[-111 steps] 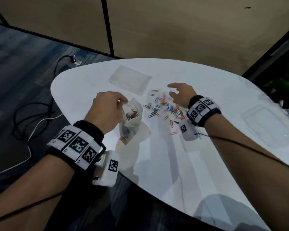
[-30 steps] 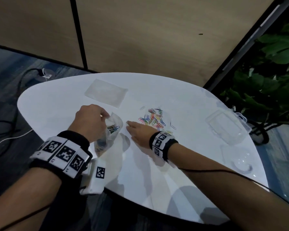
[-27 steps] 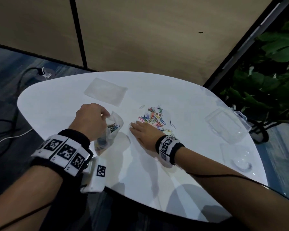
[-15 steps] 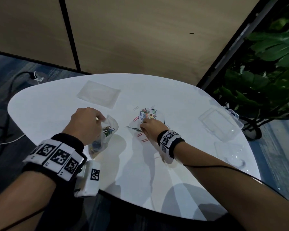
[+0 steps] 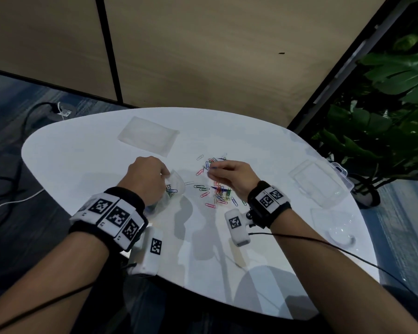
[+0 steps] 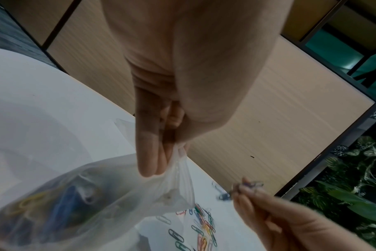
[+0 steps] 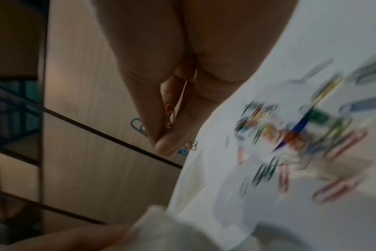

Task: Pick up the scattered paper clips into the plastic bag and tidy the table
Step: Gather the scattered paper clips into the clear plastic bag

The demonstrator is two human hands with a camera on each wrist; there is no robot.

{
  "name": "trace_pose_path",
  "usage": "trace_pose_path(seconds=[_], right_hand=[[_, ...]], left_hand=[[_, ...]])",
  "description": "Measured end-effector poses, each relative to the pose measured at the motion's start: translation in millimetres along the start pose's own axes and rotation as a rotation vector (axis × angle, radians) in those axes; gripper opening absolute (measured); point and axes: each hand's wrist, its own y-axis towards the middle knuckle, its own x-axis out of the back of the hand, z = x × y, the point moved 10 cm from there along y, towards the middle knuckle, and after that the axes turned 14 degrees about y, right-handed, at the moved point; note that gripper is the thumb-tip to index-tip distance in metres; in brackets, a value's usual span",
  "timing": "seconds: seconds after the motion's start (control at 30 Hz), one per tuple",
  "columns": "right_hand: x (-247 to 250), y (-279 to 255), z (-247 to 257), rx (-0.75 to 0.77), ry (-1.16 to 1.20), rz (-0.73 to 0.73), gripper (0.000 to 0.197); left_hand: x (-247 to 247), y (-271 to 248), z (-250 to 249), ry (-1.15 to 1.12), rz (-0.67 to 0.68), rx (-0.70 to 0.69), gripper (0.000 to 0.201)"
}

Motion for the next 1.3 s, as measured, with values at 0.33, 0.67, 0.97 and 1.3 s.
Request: trace_pose_path(seconds=[0.33,0.67,0.97,1.3], right_hand=[[-91.5,-31.0,-34.1,0.134,-0.745,0.201,0.015],[-15.2,-12.2,24.6,0.213,-0.876,-0.035,0.022],[109.4,-16.2,-22.4,-0.2,-1.365,-0.213,0.114],[40.0,8.7,-41.1,0.081,-1.288,-0.208,0.063]], left_hand=[[0.5,-5.3,-7.7,0.008,0.017,-0.022,0.025],[9.8,-1.2,9.0,-0.046,-0.035,-0.014,0.026],[9.3,0.7,20.4,-0.063,-0.044,0.0,0.026],[4.8,-0.2,15.0,-0.039,-0.043,-0.019,0.025]])
